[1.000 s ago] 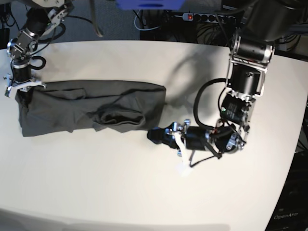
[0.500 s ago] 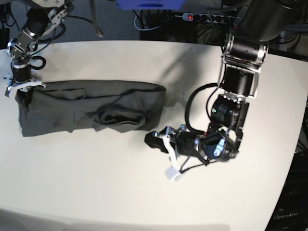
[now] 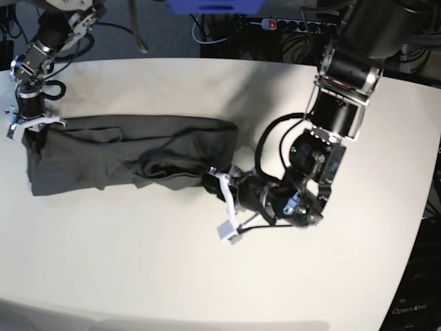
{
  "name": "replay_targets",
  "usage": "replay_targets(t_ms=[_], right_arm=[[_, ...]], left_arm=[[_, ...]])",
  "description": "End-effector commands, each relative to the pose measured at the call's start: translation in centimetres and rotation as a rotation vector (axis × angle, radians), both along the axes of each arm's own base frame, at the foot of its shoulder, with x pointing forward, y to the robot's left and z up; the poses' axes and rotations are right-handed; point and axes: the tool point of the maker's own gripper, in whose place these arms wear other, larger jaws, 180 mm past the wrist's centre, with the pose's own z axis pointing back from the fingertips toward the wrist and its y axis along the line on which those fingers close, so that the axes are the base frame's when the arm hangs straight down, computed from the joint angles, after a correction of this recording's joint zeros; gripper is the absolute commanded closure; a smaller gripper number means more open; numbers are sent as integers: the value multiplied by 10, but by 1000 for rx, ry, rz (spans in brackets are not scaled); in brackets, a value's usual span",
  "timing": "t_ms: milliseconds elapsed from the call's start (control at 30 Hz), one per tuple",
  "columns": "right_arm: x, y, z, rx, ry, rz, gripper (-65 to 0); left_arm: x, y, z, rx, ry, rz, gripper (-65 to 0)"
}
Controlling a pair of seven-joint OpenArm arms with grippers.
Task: Fold the T-shirt properly
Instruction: 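Press and smooth the folded end with the left gripper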
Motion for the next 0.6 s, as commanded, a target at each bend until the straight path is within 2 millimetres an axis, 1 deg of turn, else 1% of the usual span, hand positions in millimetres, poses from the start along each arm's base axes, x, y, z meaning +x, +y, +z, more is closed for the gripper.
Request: replay_targets(t_ms=[0,100,133,233,333,433,500,567], right_arm=[[-30,23,-51,27,270,75,-1],[-29,24,-51,28,268,76,-1],[-30,24,-51,28,270,76,-1],[-31,25,-52,31,273,76,-1],[-32,24,-52,30,275,76,-1],[-33,24,-52,28,276,76,-1],[-33,24,-53,30,277,76,-1],[-33,25,-53,31,278,76,-1]], left_arm=[[13,-15,22,-52,-53,-3,-20],[14,-28,22,-39,-84,-9,-20],[12,-37,22,-39,-92,-16,-20],[1,-57,10,-33,-59,-37,-20],[-6,-82,9,-63,-30,-53,-20],[-4,-95,18,-114,-39,-40,-20],[-3,-99,26,-141,-44,-37,-20],[3,-100,40,-207,-42,-16,-20]])
